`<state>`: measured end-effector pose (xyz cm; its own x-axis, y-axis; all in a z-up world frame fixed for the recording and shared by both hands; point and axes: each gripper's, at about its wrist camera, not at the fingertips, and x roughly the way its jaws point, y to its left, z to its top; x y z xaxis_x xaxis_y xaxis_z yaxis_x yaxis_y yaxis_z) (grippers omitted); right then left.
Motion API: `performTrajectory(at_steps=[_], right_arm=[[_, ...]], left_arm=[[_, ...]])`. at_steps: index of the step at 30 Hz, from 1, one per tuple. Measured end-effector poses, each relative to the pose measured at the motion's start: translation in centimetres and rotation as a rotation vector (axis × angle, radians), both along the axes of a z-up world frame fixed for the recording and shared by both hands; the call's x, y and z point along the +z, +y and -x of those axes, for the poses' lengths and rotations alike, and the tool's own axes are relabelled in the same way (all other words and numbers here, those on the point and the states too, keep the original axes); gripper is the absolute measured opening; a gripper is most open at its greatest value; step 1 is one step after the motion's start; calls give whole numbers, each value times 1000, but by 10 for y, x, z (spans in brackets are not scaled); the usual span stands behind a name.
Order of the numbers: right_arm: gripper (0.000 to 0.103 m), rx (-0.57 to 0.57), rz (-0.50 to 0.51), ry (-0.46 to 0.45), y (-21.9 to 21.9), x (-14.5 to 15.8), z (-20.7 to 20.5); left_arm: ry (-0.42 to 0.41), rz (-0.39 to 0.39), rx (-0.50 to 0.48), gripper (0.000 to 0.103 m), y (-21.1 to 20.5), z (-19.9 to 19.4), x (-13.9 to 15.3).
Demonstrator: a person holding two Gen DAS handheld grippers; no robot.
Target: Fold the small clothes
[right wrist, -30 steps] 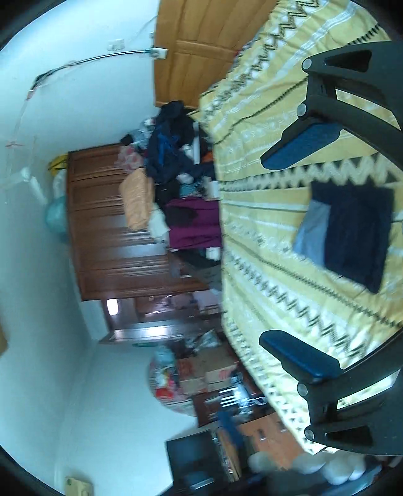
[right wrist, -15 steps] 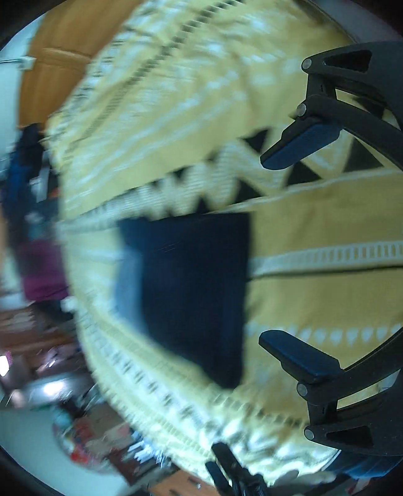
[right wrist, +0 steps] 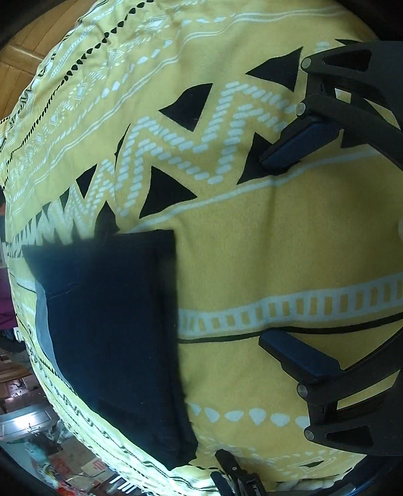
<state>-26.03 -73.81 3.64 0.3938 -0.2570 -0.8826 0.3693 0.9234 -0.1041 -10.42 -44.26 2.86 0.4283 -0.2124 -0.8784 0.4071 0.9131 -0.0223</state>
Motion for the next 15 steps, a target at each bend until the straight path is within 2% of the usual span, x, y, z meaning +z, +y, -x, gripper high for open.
performTrajectory(at_steps=[4,9,15], right_arm=[[103,-21,35,-32,7,4,2],[103,-20,3,-65,0,5,3],[103,-24,12,-99,1,10,6]], left_arm=[[-17,9,-4,103,0,3,-3],[-50,31,-7,103,3,3,-7],[-78,39,-2,103,5,4,-10]])
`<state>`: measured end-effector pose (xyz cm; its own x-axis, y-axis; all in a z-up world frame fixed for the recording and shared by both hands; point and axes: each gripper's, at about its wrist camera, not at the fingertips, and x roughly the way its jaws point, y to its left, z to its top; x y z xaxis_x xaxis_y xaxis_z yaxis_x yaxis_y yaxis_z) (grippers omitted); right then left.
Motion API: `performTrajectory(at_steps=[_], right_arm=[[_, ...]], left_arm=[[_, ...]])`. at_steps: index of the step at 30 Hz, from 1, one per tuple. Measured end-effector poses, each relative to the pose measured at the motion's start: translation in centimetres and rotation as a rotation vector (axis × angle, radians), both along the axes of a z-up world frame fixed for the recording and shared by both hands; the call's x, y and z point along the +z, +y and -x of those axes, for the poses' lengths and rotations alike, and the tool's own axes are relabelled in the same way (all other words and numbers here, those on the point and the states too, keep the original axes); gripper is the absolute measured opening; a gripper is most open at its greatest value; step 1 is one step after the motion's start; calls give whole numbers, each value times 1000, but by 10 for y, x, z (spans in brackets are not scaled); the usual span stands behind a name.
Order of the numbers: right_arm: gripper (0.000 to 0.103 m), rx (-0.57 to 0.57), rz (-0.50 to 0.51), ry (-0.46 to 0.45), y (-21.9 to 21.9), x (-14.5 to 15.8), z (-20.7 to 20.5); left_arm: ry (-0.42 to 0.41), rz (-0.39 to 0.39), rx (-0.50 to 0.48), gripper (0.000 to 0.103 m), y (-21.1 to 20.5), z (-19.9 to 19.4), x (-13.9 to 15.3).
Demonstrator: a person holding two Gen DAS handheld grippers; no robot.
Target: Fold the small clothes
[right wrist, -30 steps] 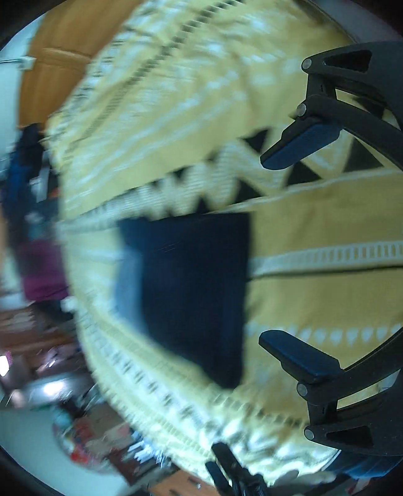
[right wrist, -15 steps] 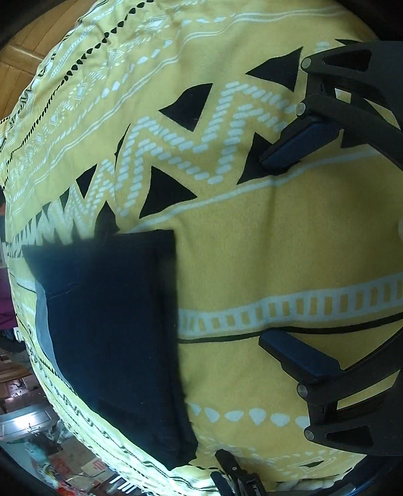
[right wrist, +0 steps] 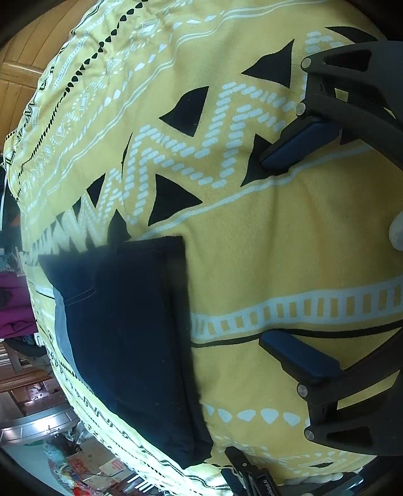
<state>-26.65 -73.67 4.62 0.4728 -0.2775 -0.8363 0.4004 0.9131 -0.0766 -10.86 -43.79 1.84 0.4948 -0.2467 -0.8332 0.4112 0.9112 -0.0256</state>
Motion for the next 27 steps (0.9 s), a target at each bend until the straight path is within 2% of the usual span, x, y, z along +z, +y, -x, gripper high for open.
performTrajectory(at_steps=[10,27], right_arm=[[103,1,37,17,3,-4,-8],[103,1,34,12,1,-4,-8]], left_arm=[[-6,-10,-3,103,-4,-8,-4],[-6,-7,-1,103,-4,-8,-4]])
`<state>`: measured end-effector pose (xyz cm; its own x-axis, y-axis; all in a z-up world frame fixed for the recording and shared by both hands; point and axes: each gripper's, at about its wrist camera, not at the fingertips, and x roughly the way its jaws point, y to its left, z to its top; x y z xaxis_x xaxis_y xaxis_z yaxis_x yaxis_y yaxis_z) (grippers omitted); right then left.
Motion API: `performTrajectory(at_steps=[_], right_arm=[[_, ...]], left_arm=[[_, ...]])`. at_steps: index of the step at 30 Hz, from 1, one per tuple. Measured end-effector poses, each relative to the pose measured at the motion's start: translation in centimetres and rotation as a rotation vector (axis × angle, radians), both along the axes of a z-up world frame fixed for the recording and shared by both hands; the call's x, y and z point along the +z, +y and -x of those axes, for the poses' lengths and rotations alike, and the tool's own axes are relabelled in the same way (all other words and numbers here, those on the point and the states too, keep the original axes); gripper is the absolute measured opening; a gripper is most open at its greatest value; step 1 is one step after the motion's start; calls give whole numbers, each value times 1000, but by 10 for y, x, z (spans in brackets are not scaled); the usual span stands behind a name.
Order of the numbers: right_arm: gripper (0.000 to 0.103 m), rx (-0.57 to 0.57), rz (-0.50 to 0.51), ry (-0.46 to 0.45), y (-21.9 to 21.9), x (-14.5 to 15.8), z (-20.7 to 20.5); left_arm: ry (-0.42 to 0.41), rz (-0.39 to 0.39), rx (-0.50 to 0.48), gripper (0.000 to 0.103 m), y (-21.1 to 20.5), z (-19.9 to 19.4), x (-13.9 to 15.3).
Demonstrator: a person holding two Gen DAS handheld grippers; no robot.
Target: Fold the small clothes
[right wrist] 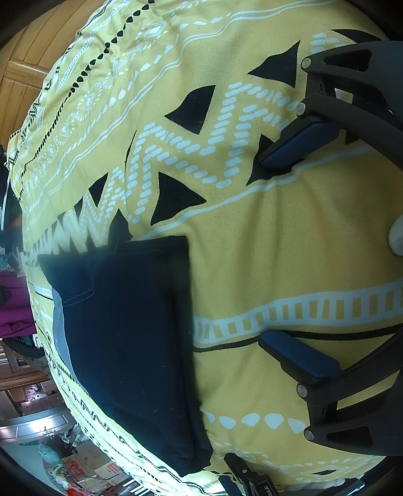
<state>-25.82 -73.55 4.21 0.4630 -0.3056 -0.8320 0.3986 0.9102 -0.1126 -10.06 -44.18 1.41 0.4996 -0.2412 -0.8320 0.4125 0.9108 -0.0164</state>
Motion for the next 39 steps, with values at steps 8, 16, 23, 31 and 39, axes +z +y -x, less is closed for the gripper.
performTrajectory(at_steps=[8,16,23,31,39], right_arm=[[103,-2,-9,-8,-2,1,0],[103,-3,-9,-8,-1,1,0],[103,-3,-9,-9,-2,0,0],[103,-3,-9,-9,-2,0,-1],[103,-3,-9,-10,-2,0,-1]], left_arm=[[0,1,1,103,0,0,0],[0,0,1,103,-1,0,0],[1,1,1,103,-1,0,0],[1,0,2,103,-1,0,-1],[1,0,2,103,0,-1,-1]])
